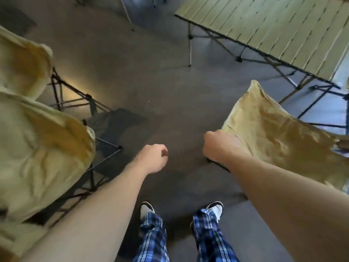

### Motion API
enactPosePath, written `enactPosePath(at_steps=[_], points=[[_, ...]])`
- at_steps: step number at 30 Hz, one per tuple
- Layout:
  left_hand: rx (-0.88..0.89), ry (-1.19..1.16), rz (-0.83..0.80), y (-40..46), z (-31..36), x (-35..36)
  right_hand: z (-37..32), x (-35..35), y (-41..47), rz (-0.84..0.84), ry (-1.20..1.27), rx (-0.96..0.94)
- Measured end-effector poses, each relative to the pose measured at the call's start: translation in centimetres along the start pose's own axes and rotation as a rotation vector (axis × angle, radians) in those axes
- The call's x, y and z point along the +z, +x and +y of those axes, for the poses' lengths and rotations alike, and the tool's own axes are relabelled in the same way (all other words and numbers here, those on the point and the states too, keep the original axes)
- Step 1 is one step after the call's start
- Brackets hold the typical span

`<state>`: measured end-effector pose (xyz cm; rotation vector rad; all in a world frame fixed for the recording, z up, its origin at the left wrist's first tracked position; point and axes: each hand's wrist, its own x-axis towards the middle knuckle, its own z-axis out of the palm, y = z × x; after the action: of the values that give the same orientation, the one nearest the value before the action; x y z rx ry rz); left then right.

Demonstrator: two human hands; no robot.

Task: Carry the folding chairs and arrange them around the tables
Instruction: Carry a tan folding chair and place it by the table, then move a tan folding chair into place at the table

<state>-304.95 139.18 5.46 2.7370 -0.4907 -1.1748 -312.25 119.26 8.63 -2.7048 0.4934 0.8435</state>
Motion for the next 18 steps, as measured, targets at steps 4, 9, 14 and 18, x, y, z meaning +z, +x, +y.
enactPosePath(at_steps=[4,9,14,18], points=[[-0.201,-0.138,0.046,-3.7,-11.6,-1.1,-11.7,1.0,0.9,-0.066,-0.046,-0.128],[-0.382,-0.229,0.091,-9.8,-26.9,0.0,-27.9,4.6,1.1,-0.118,-0.129,-0.291],[-0.639,-0.368,0.098,-16.3,-38.0,3.8,-42.0,9.7,-0.7,-0.237,-0.212,-0.436],[-0.971,-0.458,0.227,-19.9,-43.3,6.9,-49.9,14.9,-2.5,-0.375,-0.291,-0.548]])
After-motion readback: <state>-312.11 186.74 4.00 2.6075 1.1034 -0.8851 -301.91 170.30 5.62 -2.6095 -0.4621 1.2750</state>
